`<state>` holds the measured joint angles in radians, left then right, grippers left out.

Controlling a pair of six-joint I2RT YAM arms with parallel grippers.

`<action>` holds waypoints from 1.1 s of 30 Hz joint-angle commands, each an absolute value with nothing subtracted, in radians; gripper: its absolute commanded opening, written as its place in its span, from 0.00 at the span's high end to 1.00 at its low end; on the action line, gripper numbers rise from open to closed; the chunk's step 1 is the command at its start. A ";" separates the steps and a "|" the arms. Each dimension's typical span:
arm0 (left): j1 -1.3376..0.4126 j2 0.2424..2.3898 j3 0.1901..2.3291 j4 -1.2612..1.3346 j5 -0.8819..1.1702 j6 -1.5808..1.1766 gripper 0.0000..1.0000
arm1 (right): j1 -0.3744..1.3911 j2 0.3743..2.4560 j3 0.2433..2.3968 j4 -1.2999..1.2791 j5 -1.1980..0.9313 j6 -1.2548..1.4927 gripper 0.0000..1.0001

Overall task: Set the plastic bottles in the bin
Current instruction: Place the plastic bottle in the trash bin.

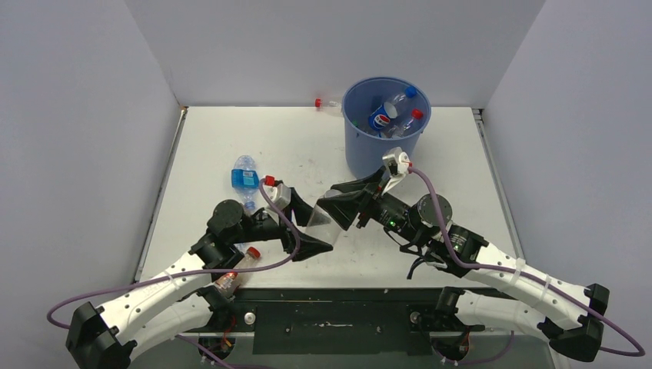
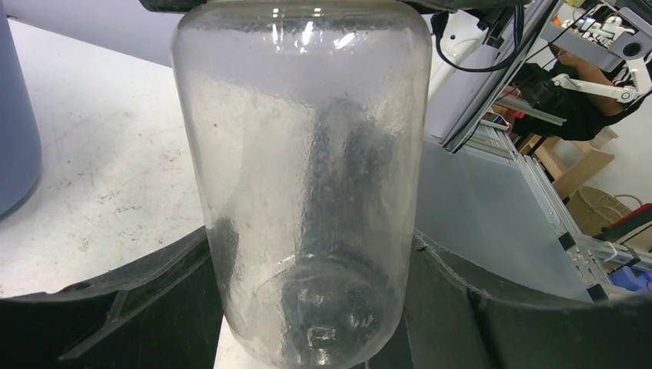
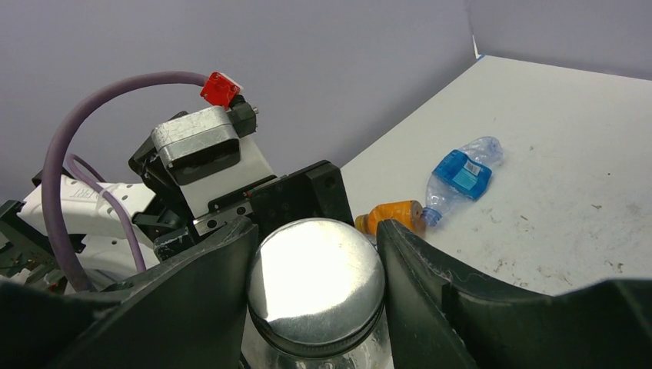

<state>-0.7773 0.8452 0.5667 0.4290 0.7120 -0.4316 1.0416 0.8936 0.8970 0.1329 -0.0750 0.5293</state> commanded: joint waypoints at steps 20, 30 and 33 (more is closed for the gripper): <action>-0.790 0.639 0.536 0.443 0.327 -0.288 0.04 | 0.968 1.030 1.218 0.496 0.708 -0.178 0.95; -0.802 0.638 0.529 0.422 0.230 -0.262 0.04 | 0.445 1.417 1.305 0.614 0.405 0.218 0.95; -0.810 0.635 0.526 0.421 0.216 -0.258 0.04 | 0.421 1.507 1.316 0.692 0.351 0.232 0.95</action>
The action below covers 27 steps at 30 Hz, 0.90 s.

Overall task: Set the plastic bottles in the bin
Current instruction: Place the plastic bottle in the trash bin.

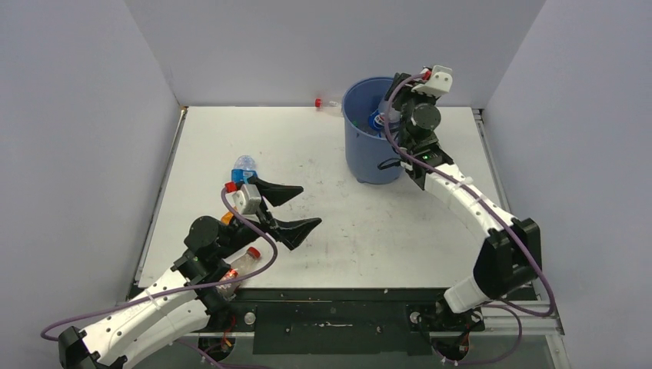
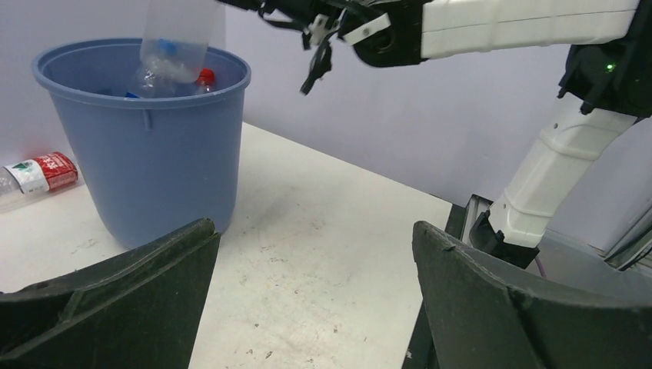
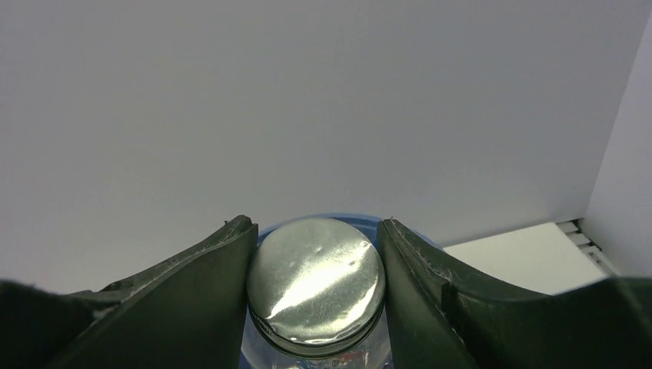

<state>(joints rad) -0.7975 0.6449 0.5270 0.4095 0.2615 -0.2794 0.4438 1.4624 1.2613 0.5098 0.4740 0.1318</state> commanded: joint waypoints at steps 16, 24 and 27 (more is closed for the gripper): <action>-0.818 0.640 0.528 0.430 0.227 -0.268 0.04 | 0.324 1.697 1.270 0.568 0.203 0.327 0.95; -0.818 0.666 0.535 0.423 0.247 -0.267 0.04 | 0.301 1.745 1.356 0.329 0.061 0.357 0.95; -0.818 0.669 0.538 0.420 0.247 -0.267 0.04 | 0.298 1.741 1.345 0.308 0.056 0.359 0.91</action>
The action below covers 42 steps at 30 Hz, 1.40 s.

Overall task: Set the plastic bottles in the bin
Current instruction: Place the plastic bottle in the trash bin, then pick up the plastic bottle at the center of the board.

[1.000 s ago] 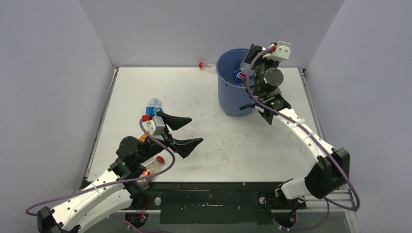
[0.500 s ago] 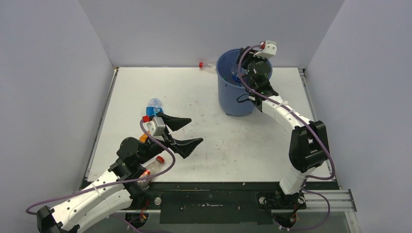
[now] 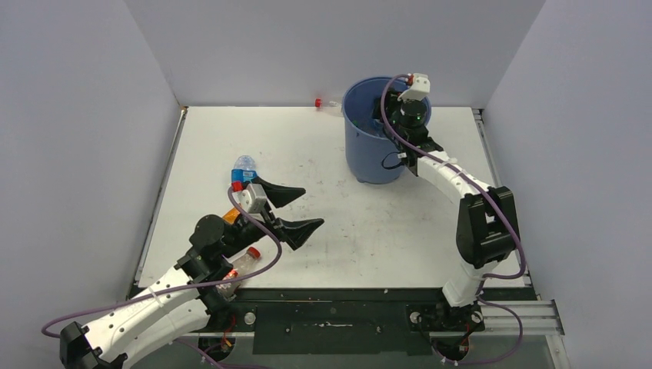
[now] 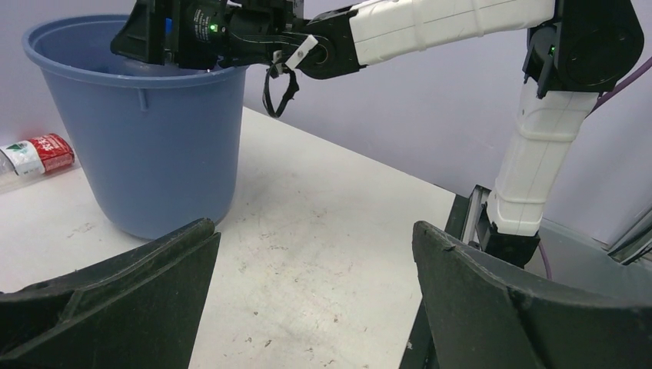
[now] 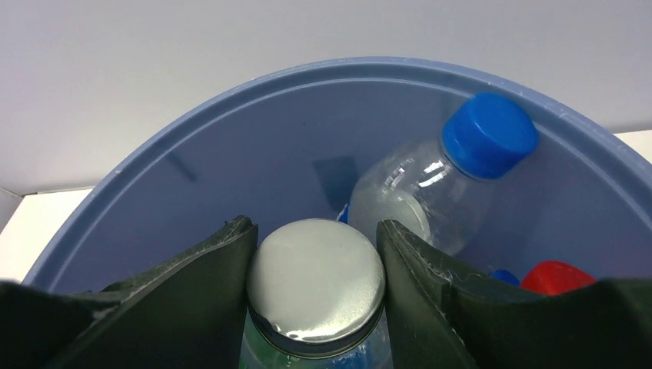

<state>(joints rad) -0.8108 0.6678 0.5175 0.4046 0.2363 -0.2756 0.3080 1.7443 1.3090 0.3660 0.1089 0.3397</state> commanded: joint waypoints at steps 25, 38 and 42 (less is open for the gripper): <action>-0.824 0.629 0.551 0.329 0.017 -0.214 0.04 | 0.285 1.493 1.527 0.081 -0.030 0.551 0.10; -0.823 0.798 0.747 -0.099 -0.749 -0.160 0.04 | 0.633 0.955 0.926 0.218 -0.110 0.524 0.10; -0.739 0.882 0.803 -0.195 -0.682 -0.240 0.04 | 0.761 0.857 0.713 0.227 -0.067 0.507 0.10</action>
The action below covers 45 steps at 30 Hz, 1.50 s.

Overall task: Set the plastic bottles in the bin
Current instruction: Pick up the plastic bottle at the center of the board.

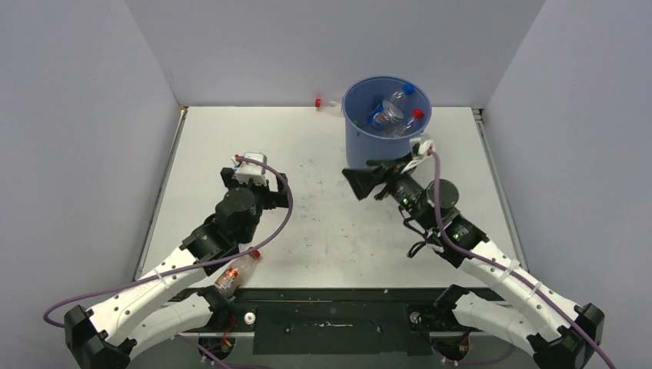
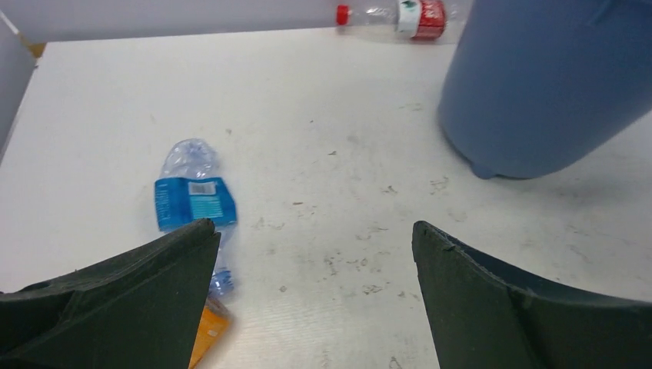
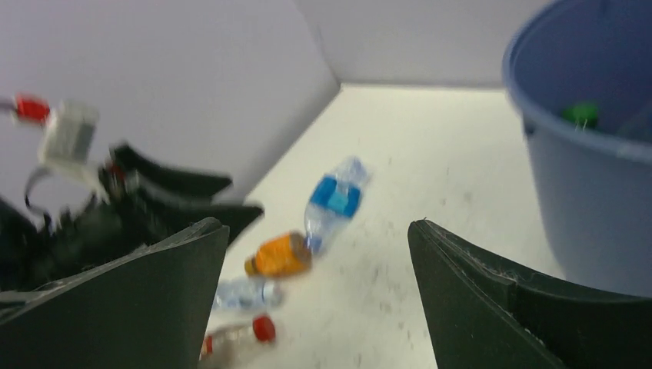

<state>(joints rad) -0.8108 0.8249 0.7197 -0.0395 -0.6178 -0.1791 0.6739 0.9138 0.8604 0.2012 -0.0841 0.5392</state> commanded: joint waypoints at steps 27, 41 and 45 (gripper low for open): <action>-0.005 1.598 1.029 -0.176 -0.007 -0.532 0.07 | 0.835 0.868 0.228 0.527 -0.035 0.680 0.10; -0.005 1.759 1.033 -0.149 0.136 -0.525 0.42 | 0.837 0.841 0.233 0.500 -0.038 0.687 0.10; -0.008 1.746 1.023 -0.135 0.142 -0.530 0.60 | 0.838 0.821 0.229 0.484 -0.031 0.691 0.10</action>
